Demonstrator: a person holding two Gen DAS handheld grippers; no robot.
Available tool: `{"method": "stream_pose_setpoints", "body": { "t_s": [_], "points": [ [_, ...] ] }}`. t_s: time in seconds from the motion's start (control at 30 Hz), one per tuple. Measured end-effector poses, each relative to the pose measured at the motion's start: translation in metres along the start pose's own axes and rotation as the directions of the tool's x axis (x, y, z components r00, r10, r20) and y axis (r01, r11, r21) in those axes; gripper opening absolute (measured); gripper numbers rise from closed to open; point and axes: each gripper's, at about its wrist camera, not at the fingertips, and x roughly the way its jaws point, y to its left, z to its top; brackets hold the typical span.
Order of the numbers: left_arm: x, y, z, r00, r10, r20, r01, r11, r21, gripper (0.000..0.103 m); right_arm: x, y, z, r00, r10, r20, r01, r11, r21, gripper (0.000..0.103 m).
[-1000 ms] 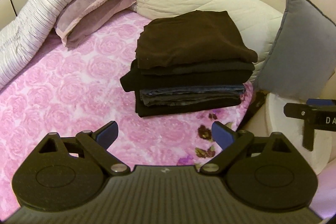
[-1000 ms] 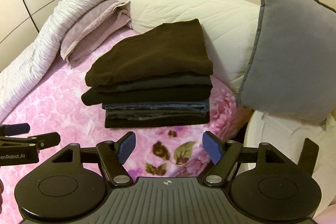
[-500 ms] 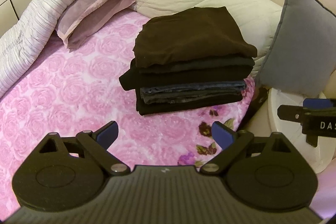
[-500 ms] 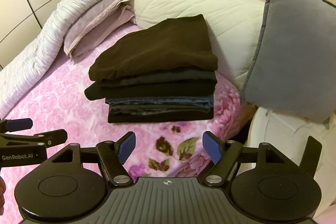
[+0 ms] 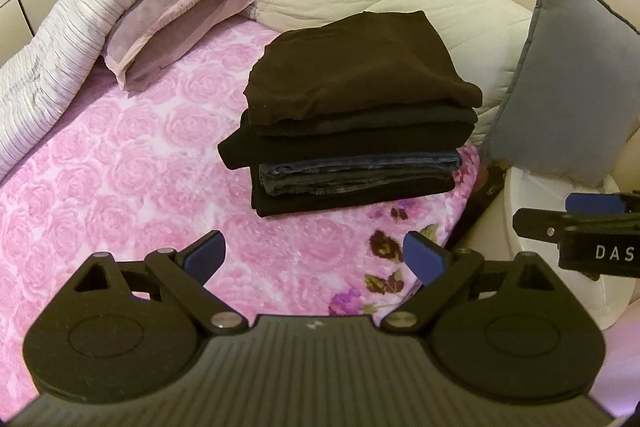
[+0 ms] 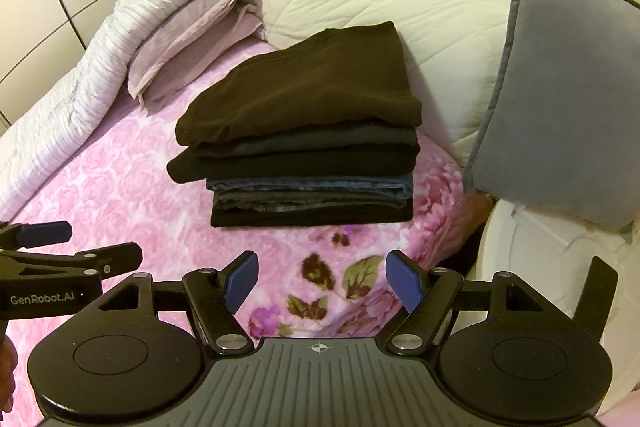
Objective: Fold clothes
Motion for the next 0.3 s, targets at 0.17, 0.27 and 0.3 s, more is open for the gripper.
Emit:
{"method": "stream_pose_setpoints", "body": {
  "t_s": [0.17,0.27,0.3],
  "points": [
    [0.0009,-0.0016,0.0009,1.000,0.018,0.007,-0.018,1.000,-0.020,0.094,-0.0001,0.0010,-0.0010,1.000,-0.002,-0.001,0.002,1.000,-0.002,0.074],
    [0.0004,-0.0035,0.0010,1.000,0.018,0.021,-0.018,1.000,-0.007,0.094,0.0003,0.0018,-0.0007,1.000,0.000,-0.002,0.000,1.000,-0.007,0.074],
    [-0.0002,-0.0042,0.0008,0.999,0.017,0.027,-0.017,1.000,-0.002,0.094,0.0004,0.0020,-0.0009,1.000,0.000,-0.002,0.000,1.000,-0.008,0.074]
  ]
}}
